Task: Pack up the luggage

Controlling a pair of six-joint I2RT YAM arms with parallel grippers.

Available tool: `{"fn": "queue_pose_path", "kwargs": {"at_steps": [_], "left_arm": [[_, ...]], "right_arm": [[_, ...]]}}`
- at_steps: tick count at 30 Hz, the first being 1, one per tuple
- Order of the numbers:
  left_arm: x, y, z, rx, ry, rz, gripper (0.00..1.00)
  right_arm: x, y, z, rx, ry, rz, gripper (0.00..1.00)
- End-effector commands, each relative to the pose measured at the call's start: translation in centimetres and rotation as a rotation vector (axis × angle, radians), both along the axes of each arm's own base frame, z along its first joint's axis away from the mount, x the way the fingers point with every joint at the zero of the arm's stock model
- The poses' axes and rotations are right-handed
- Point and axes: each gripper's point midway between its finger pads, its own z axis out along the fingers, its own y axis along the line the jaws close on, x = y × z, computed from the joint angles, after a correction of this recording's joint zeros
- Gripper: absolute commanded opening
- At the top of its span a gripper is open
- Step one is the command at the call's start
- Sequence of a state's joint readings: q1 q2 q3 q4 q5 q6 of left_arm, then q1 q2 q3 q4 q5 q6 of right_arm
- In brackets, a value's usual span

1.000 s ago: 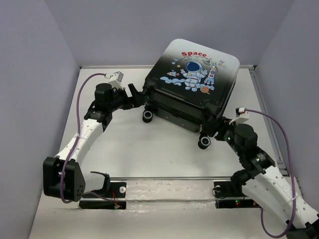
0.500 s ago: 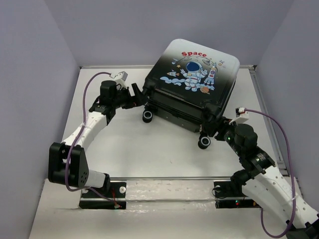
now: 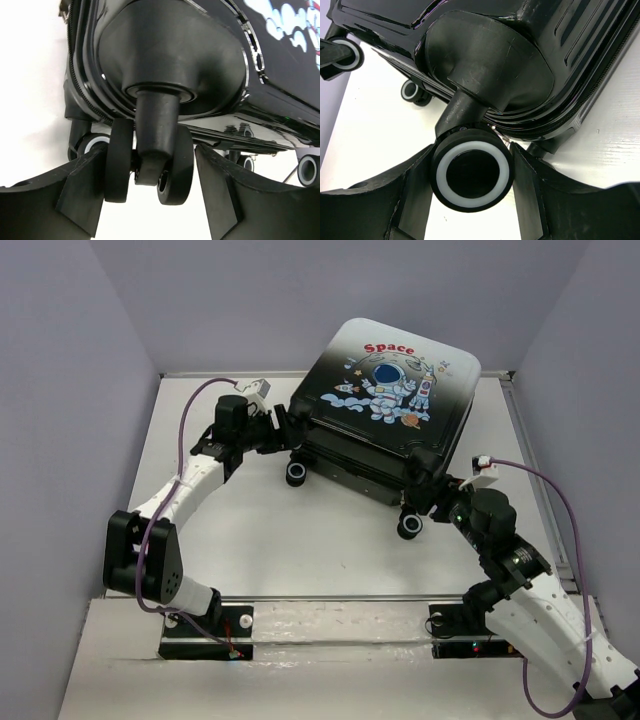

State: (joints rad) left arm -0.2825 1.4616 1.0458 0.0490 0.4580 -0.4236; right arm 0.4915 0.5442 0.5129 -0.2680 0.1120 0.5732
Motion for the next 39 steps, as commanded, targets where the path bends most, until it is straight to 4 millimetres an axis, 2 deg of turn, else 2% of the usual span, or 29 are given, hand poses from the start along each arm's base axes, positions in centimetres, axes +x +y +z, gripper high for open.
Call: {"fn": "queue_pose_path", "kwargs": {"at_steps": [1,3,4,5,7,8,9,11,15,17,18,19,21,22,23,25,27,29,30,31,32,33,34,35,36,38,39], "left_arm": [[0.5,0.1,1.9,0.012,-0.054,0.005,0.74],[0.5,0.1,1.8,0.009,-0.05,0.011,0.68],[0.5,0.1,1.8,0.008,-0.052,0.015,0.52],[0.7,0.2,2.1,0.005,-0.062,0.023,0.28],[0.8,0.4,2.2,0.007,-0.064,0.039,0.1],[1.0,0.5,2.4,0.01,-0.071,0.051,0.06],[1.1,1.0,2.6,0.014,-0.08,0.074,0.06],[1.3,1.7,3.0,0.011,-0.098,0.112,0.06],[1.3,3.6,3.0,-0.004,-0.104,0.187,0.06],[1.0,4.2,3.0,-0.008,-0.103,0.228,0.06],[0.8,4.6,2.2,0.0,-0.089,0.254,0.06],[0.5,5.0,1.9,-0.011,-0.083,0.282,0.06],[0.1,5.2,1.5,-0.035,-0.071,0.304,0.06],[-0.3,5.1,1.2,-0.051,-0.066,0.31,0.06],[-0.5,5.1,1.4,-0.089,-0.06,0.326,0.06],[-1.2,4.9,0.0,-0.118,-0.045,0.33,0.06],[-1.7,4.9,-0.8,-0.121,-0.039,0.332,0.06],[-2.0,4.9,-0.9,-0.119,-0.045,0.332,0.06],[-2.3,4.7,-1.1,-0.112,-0.047,0.324,0.06],[-2.6,4.5,-0.5,-0.118,-0.065,0.317,0.06],[-2.8,4.4,-0.2,-0.119,-0.075,0.314,0.06],[-3.1,4.3,-0.1,-0.118,-0.08,0.312,0.06],[-3.5,3.9,0.2,-0.113,-0.094,0.295,0.06],[-3.8,3.8,0.6,-0.11,-0.107,0.292,0.06],[-4.2,4.0,1.1,-0.105,-0.125,0.298,0.06],[-4.8,4.0,2.2,-0.104,-0.164,0.293,0.06],[-5.2,4.1,2.1,-0.103,-0.164,0.291,0.06]], "right_arm": [[-0.8,0.1,-3.0,-0.062,0.095,0.039,0.14],[-0.8,0.2,-3.0,-0.062,0.096,0.042,0.2],[-0.8,0.2,-3.1,-0.061,0.098,0.045,0.31],[-0.9,0.3,-3.0,-0.058,0.096,0.047,0.48],[-1.0,0.1,-3.2,-0.06,0.11,0.041,0.64],[-1.0,0.0,-3.1,-0.06,0.112,0.034,0.69],[-1.1,-0.2,-3.1,-0.06,0.121,0.024,0.79],[-1.1,-0.2,-2.7,-0.063,0.123,0.02,0.84],[-1.4,-0.5,-2.7,-0.095,0.173,0.015,0.85],[-2.0,0.5,-1.3,-0.085,0.181,0.088,0.85],[-2.4,1.3,0.1,-0.079,0.158,0.151,0.89],[-3.6,3.2,0.5,-0.047,0.184,0.278,0.91],[-5.1,5.2,1.9,-0.009,0.177,0.435,0.94],[-6.7,6.7,3.5,0.041,0.162,0.558,0.94],[-7.3,7.2,4.3,0.06,0.143,0.609,0.95],[-9.4,8.2,7.8,0.116,0.02,0.757,0.96],[-10.4,8.3,10.8,0.13,-0.08,0.81,0.97],[-8.2,7.3,13.0,0.099,-0.138,0.669,0.97],[-6.7,6.7,13.3,0.078,-0.14,0.585,0.85],[-3.6,5.5,12.5,0.028,-0.113,0.432,0.65],[-2.2,5.1,12.2,0.0,-0.102,0.373,0.38],[-1.0,4.8,12.8,-0.018,-0.108,0.331,0.07],[0.2,4.4,12.6,-0.058,-0.098,0.289,0.07],[1.4,4.9,11.9,-0.078,-0.062,0.289,0.07],[1.7,5.1,13.2,-0.075,-0.086,0.293,0.07],[2.4,5.0,13.8,-0.081,-0.091,0.271,0.07],[2.6,4.6,14.0,-0.092,-0.09,0.245,0.17]]}}
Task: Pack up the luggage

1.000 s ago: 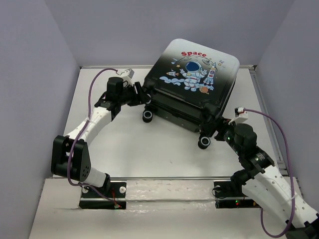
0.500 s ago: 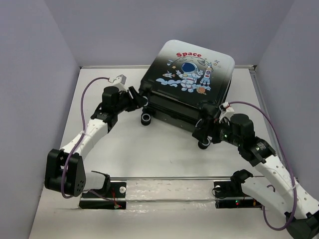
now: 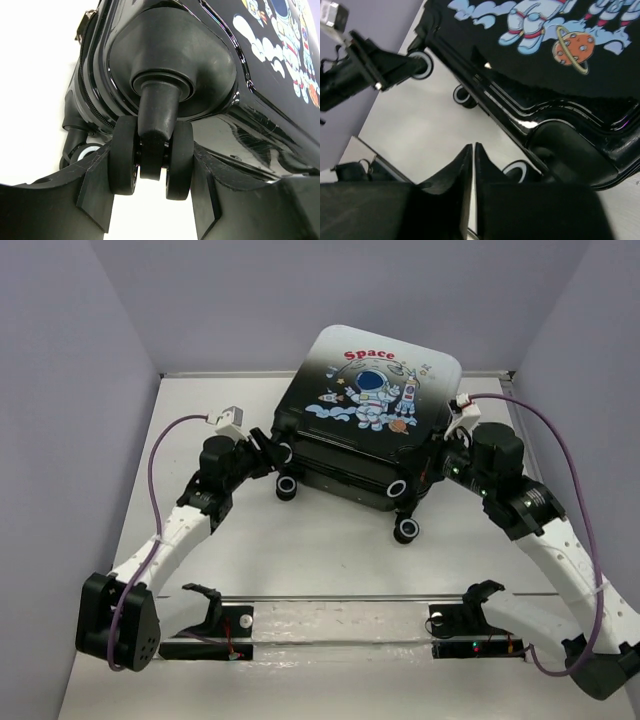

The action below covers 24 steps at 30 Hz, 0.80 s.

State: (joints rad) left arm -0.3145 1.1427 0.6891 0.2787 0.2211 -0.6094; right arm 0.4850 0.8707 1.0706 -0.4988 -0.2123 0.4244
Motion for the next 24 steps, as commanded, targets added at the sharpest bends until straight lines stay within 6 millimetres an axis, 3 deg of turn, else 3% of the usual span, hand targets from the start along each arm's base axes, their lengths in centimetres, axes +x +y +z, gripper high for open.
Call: {"fn": "queue_pose_path", "kwargs": {"at_steps": [1,2,4,7,11,15,16,17,19,20,21,24], "left_arm": [[-1.6,0.9,1.8,0.009,-0.06,0.036,0.06],[-2.1,0.8,2.0,-0.001,-0.069,0.029,0.06],[-2.6,0.5,2.5,-0.011,-0.086,0.016,0.06],[-3.6,-0.3,3.4,-0.021,-0.117,-0.012,0.06],[-5.1,-1.1,4.5,-0.02,-0.159,-0.037,0.06],[-6.9,-1.8,4.6,-0.04,-0.181,-0.071,0.06],[-7.4,-2.3,4.5,-0.045,-0.18,-0.09,0.06],[-7.8,-2.6,4.7,-0.051,-0.188,-0.102,0.06],[-8.2,-3.1,4.5,-0.049,-0.193,-0.12,0.06],[-8.7,-3.8,4.4,-0.041,-0.202,-0.149,0.06],[-8.8,-4.0,4.6,-0.038,-0.21,-0.149,0.06],[-9.7,-5.3,5.0,-0.039,-0.223,-0.188,0.06]], "right_arm": [[2.7,-1.7,2.0,-0.058,-0.071,-0.139,0.49],[3.3,-4.2,1.6,-0.108,-0.07,-0.272,0.74],[4.2,-7.4,0.2,-0.187,-0.062,-0.445,0.92],[6.0,-10.2,-1.4,-0.266,-0.027,-0.565,1.0],[9.4,-11.4,-2.5,-0.252,0.012,-0.59,1.0],[13.2,-8.8,-3.1,-0.175,0.065,-0.451,1.0],[14.0,-8.4,-3.8,-0.182,0.091,-0.437,1.0],[15.1,-7.0,-6.0,-0.181,0.155,-0.375,1.0],[16.2,-5.1,-6.4,-0.146,0.17,-0.294,0.99],[16.6,-3.0,-5.9,-0.086,0.145,-0.186,0.96],[17.3,-1.9,-6.8,-0.064,0.156,-0.139,0.85],[18.1,1.3,-5.4,0.049,0.124,0.014,0.77]]}}
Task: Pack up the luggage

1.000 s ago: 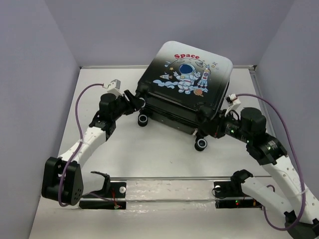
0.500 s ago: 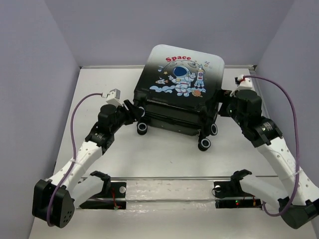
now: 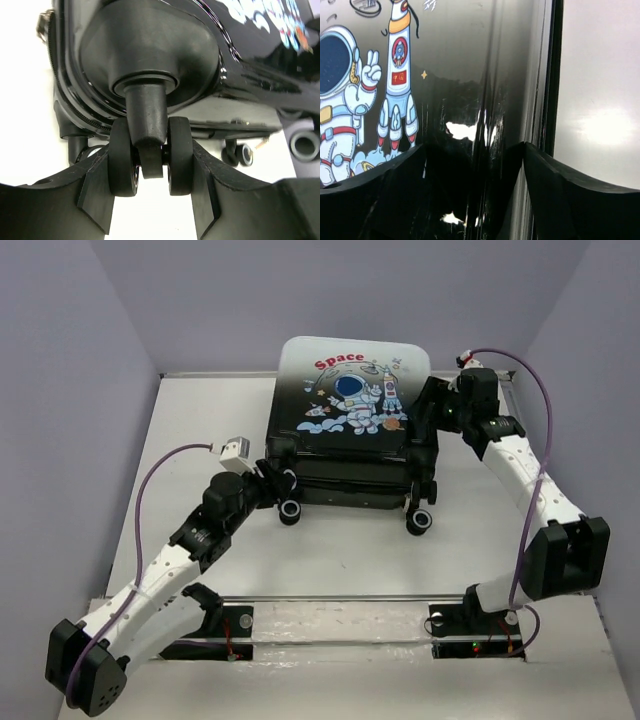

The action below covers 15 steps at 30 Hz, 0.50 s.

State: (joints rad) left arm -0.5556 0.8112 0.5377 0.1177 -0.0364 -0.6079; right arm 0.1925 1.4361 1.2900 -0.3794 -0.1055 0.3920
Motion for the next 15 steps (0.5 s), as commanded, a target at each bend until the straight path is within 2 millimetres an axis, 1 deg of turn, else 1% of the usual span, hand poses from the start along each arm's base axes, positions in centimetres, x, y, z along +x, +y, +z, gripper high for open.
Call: {"fn": "queue_pose_path", "kwargs": {"at_steps": [1,2,3,4,5,6,7,8,9,10,12,13,14,15], "left_arm": [[-2.4,-4.6,5.4,-0.097,-0.171,-0.208,0.06],[-2.7,-5.0,5.5,-0.103,-0.173,-0.22,0.06],[-2.8,-5.3,5.7,-0.111,-0.176,-0.225,0.06],[-2.9,-5.5,6.0,-0.119,-0.179,-0.23,0.06],[-3.0,-5.7,6.2,-0.129,-0.182,-0.238,0.06],[-3.2,-6.0,6.7,-0.148,-0.193,-0.248,0.06],[-3.2,-6.2,6.9,-0.164,-0.189,-0.248,0.06],[-3.2,-6.4,7.1,-0.174,-0.188,-0.253,0.06],[-3.2,-6.5,7.7,-0.197,-0.195,-0.254,0.06],[-3.2,-6.6,8.1,-0.208,-0.2,-0.258,0.06],[-3.3,-6.7,9.1,-0.235,-0.209,-0.261,0.06],[-3.4,-6.7,9.6,-0.247,-0.218,-0.259,0.06],[-3.4,-6.7,9.9,-0.253,-0.221,-0.257,0.06],[-3.3,-6.5,10.4,-0.259,-0.23,-0.251,0.06]], "right_arm": [[1.2,9.4,2.3,0.248,-0.07,0.43,0.71],[1.6,9.9,2.4,0.26,-0.066,0.453,0.71],[2.5,10.5,1.3,0.271,-0.037,0.472,0.72],[2.9,10.9,1.5,0.282,-0.041,0.498,0.73],[3.2,11.8,3.9,0.309,-0.08,0.558,0.74],[3.5,12.3,4.4,0.326,-0.081,0.588,0.77],[3.8,12.9,4.0,0.348,-0.05,0.62,0.83],[4.3,13.0,4.8,0.347,-0.063,0.619,0.87],[5.0,12.9,7.0,0.333,-0.114,0.615,0.97],[5.2,12.7,7.5,0.317,-0.127,0.601,0.99],[5.3,11.9,10.4,0.266,-0.215,0.57,1.0],[4.5,11.3,12.6,0.239,-0.268,0.549,1.0],[4.8,11.0,12.4,0.221,-0.272,0.538,1.0],[3.0,10.4,15.3,0.203,-0.344,0.533,1.0]]}}
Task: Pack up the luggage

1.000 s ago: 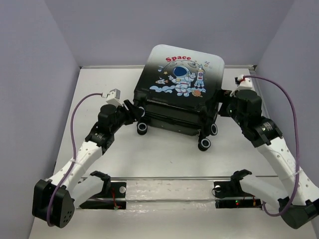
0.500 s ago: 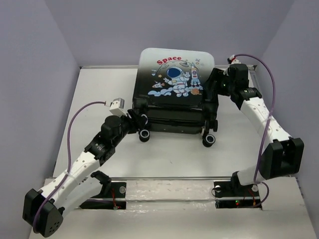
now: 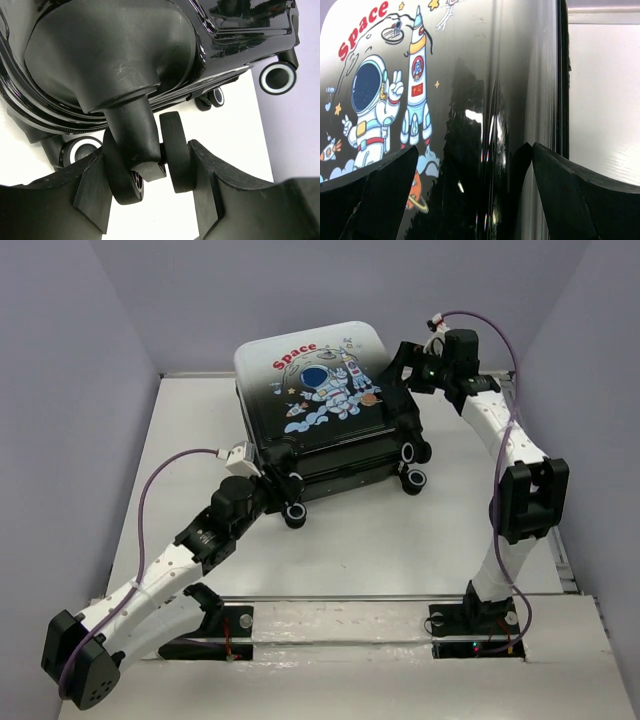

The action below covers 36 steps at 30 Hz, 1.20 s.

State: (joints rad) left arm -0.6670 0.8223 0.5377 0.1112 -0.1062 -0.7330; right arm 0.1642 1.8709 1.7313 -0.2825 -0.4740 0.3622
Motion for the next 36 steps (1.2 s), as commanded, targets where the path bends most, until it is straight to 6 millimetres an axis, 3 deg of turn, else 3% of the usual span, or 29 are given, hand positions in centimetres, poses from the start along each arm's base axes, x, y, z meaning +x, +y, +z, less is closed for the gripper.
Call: {"fn": "queue_pose_path", "kwargs": {"at_steps": [1,2,3,4,5,6,7,8,9,10,11,12,13,14,15,16,19,21,22,24,25,27,28,30,36], "left_arm": [[-1.7,-4.0,11.3,-0.2,-0.306,-0.212,0.06],[-1.7,-4.0,11.8,-0.205,-0.314,-0.208,0.06],[-1.6,-4.0,12.5,-0.212,-0.326,-0.203,0.06],[-1.5,-4.0,12.9,-0.215,-0.331,-0.199,0.06],[-1.2,-4.1,13.1,-0.213,-0.331,-0.195,0.06],[-1.2,-4.1,13.8,-0.221,-0.342,-0.195,0.06],[-1.1,-4.2,14.0,-0.221,-0.345,-0.195,0.06],[-0.8,-4.3,14.0,-0.217,-0.343,-0.19,0.06],[-0.7,-4.3,14.3,-0.222,-0.35,-0.187,0.06],[-0.6,-4.3,14.3,-0.223,-0.35,-0.184,0.06],[-0.5,-4.3,14.4,-0.224,-0.352,-0.179,0.06],[-0.4,-4.2,14.5,-0.225,-0.354,-0.172,0.06],[-0.3,-4.1,14.6,-0.223,-0.355,-0.167,0.06],[-0.3,-4.1,14.6,-0.22,-0.357,-0.167,0.06],[-0.5,-4.0,15.0,-0.22,-0.366,-0.168,0.06],[0.0,-3.3,15.1,-0.205,-0.366,-0.124,0.06],[0.0,-2.8,16.1,-0.2,-0.382,-0.108,0.06],[-0.1,-2.6,16.4,-0.205,-0.389,-0.104,0.06],[-0.1,-2.7,16.6,-0.207,-0.391,-0.105,0.06],[-0.2,-2.7,16.6,-0.207,-0.391,-0.107,0.06],[-0.2,-2.6,16.4,-0.204,-0.387,-0.104,0.06],[-0.3,-2.6,16.3,-0.205,-0.383,-0.106,0.06],[-0.4,-2.6,16.3,-0.206,-0.382,-0.109,0.06],[-0.4,-2.5,16.1,-0.208,-0.38,-0.108,0.06],[-0.5,-2.8,15.9,-0.21,-0.37,-0.128,0.06]], "right_arm": [[-7.3,3.1,12.9,0.043,-0.285,0.165,1.0],[-8.2,2.5,13.7,0.029,-0.312,0.142,1.0],[-10.8,1.4,16.6,0.024,-0.389,0.118,1.0],[-12.1,0.9,16.9,0.012,-0.414,0.106,1.0],[-12.8,0.4,14.3,-0.001,-0.386,0.088,1.0],[-16.0,-0.5,16.2,0.011,-0.459,0.079,1.0],[-17.2,-0.7,16.2,0.029,-0.491,0.078,1.0],[-18.4,-0.3,11.3,0.033,-0.41,0.103,1.0],[-19.7,-0.3,10.3,0.056,-0.413,0.109,0.95],[-21.9,-0.7,11.5,0.107,-0.485,0.105,0.85],[-22.8,-0.5,10.2,0.133,-0.485,0.112,0.7],[-23.3,-0.5,4.6,0.137,-0.391,0.105,0.33],[-23.9,-0.7,3.1,0.165,-0.368,0.091,0.21],[-24.4,-1.1,2.8,0.185,-0.409,0.067,0.11],[-24.8,-0.9,1.1,0.194,-0.385,0.07,0.07],[-25.1,-1.0,-1.9,0.202,-0.35,0.063,0.07],[-24.6,-1.9,-5.3,0.211,-0.332,-0.014,0.1],[-23.4,-3.0,-6.6,0.208,-0.327,-0.108,0.23],[-22.9,-3.4,-7.4,0.204,-0.316,-0.142,0.34],[-21.7,-4.2,-7.8,0.196,-0.333,-0.208,0.43],[-21.0,-4.3,-9.3,0.177,-0.297,-0.224,0.51],[-19.8,-4.7,-9.2,0.167,-0.327,-0.257,0.52],[-19.2,-4.6,-10.6,0.146,-0.296,-0.261,0.52],[-18.2,-4.4,-9.5,0.146,-0.35,-0.25,0.52],[-15.6,-4.6,-9.5,0.091,-0.409,-0.274,0.52]]}}
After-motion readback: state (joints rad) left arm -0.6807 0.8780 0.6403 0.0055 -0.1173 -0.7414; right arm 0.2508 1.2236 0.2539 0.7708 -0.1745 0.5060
